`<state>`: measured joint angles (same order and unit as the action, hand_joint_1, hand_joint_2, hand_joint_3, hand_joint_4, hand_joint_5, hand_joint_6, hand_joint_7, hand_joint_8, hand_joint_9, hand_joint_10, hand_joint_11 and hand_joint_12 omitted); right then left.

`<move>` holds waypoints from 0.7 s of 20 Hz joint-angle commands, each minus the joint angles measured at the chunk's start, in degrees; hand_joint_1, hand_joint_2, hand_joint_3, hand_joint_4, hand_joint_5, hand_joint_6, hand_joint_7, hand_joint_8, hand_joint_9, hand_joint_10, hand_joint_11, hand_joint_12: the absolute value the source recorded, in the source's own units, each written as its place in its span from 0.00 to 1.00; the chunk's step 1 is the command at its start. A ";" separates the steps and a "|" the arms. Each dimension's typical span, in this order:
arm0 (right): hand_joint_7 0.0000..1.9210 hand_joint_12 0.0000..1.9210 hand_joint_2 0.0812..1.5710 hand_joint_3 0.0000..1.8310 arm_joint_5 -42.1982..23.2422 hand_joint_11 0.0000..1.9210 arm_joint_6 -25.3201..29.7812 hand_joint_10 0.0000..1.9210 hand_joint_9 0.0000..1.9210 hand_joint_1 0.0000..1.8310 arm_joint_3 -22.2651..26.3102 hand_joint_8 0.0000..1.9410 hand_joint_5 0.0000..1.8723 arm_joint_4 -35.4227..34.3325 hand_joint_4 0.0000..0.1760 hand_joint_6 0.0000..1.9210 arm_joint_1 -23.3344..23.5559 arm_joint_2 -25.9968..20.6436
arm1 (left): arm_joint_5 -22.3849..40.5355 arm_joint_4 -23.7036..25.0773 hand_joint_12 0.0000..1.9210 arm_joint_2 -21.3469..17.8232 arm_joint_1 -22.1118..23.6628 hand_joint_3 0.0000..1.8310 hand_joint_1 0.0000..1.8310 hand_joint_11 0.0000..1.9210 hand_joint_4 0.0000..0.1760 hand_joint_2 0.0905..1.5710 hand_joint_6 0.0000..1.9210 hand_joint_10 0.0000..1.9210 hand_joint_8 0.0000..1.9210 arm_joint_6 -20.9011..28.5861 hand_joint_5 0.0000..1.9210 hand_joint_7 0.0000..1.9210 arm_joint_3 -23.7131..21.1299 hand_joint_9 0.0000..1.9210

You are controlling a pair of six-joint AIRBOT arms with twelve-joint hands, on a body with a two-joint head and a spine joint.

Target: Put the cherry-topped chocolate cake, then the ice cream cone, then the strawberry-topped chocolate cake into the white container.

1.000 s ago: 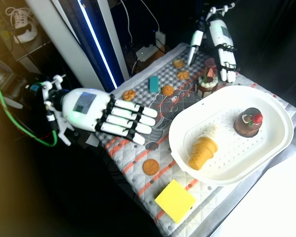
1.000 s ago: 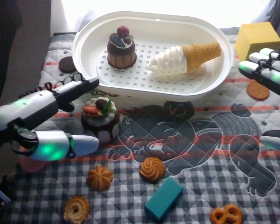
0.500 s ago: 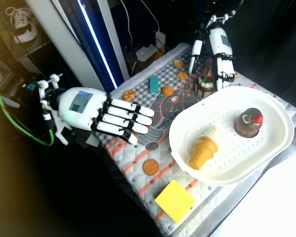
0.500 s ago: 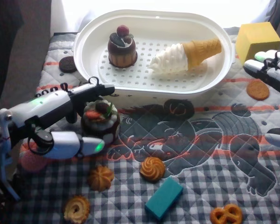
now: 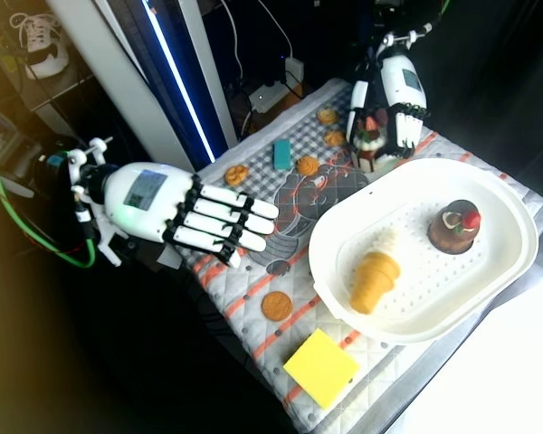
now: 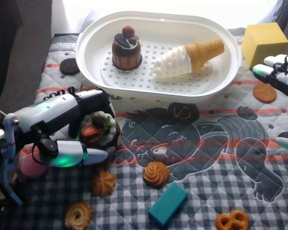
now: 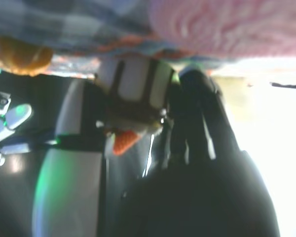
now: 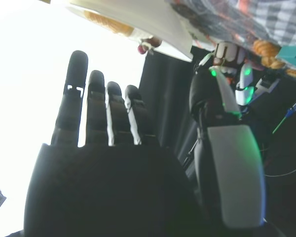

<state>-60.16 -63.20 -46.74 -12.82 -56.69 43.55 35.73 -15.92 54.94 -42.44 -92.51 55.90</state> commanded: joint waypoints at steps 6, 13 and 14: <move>0.00 0.61 0.80 0.00 -7.46 0.00 -0.02 0.07 0.00 0.29 -0.01 0.00 0.00 -0.20 0.00 0.00 -0.02 -0.13 | 11.45 3.03 1.00 -4.65 0.08 0.00 0.78 0.23 0.00 0.82 0.82 0.91 0.86 0.63 0.04 0.26 -4.32 0.31; 0.00 0.49 0.80 0.00 -7.46 0.00 -0.02 0.01 0.00 0.30 0.01 0.00 0.00 -0.56 0.00 0.00 -0.12 0.10 | 11.85 4.35 1.00 -4.72 6.76 0.00 0.67 0.24 0.00 0.89 0.97 0.92 0.93 0.54 0.17 0.23 -2.52 0.29; 0.00 0.44 0.80 0.00 -7.46 0.00 -0.02 0.00 0.00 0.30 -0.02 0.00 0.00 -0.57 0.00 0.00 -0.20 0.16 | 9.24 4.36 1.00 -3.27 9.10 0.00 0.68 0.26 0.00 0.88 0.93 0.92 0.91 0.54 0.18 0.25 -0.70 0.31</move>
<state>-60.34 -63.20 -46.74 -13.45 -57.08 43.83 39.33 -11.97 52.40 -32.88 -92.33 56.07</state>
